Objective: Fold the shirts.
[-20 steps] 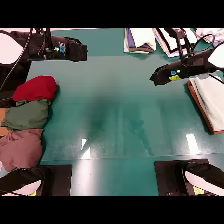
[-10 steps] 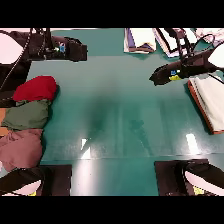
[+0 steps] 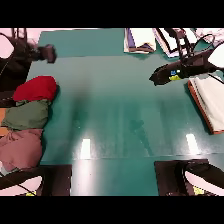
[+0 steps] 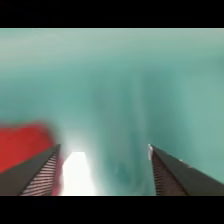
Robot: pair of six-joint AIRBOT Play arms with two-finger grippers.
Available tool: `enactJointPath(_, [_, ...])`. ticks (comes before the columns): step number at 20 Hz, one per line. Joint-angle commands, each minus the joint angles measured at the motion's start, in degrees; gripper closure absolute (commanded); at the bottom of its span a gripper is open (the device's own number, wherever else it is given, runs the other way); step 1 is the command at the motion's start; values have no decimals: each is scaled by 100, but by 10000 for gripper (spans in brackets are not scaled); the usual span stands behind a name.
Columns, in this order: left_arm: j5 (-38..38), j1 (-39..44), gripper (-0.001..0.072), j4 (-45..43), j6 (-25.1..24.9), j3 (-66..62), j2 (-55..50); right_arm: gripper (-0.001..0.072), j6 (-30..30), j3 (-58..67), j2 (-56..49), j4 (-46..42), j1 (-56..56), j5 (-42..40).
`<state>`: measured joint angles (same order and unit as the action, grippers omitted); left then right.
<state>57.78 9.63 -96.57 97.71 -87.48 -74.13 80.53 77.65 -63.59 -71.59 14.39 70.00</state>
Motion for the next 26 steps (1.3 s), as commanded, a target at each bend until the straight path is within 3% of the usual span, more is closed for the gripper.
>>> enactJointPath(1, [33, -946, 55, -302, 129, 793, -385, 695, 2, 0, 2, 2, 4, 0])
enactJointPath(5, [-527, -1349, 55, -306, 127, 1628, -970, 696, 2, -2, 2, 2, 4, -4])
enactJointPath(9, [-610, -1384, 57, -332, 129, 1652, -1346, 696, 0, 0, 2, 0, 4, -66])
enactJointPath(10, [-588, -1384, 117, -332, 127, 1589, -1327, 696, 0, 0, 4, 0, 4, -111])
enactJointPath(12, [-479, -1384, 600, -396, 50, 1379, -1191, 696, 0, 13, 11, 0, 4, -256])
enactJointPath(13, [-466, -1384, 679, -393, -74, 1231, -1047, 696, 0, 98, 7, -4, 4, -249])
enactJointPath(16, [-509, -1366, 681, -391, -127, 623, -291, 696, 0, 656, 7, -26, 4, -229])
enactJointPath(20, [-350, -990, 681, -345, -651, -387, 1126, 696, -2, 1731, 7, -68, 4, -256])
enactJointPath(26, [116, 804, 681, -175, -824, -785, 2159, 696, 2, 3123, 7, -728, 4, -186])
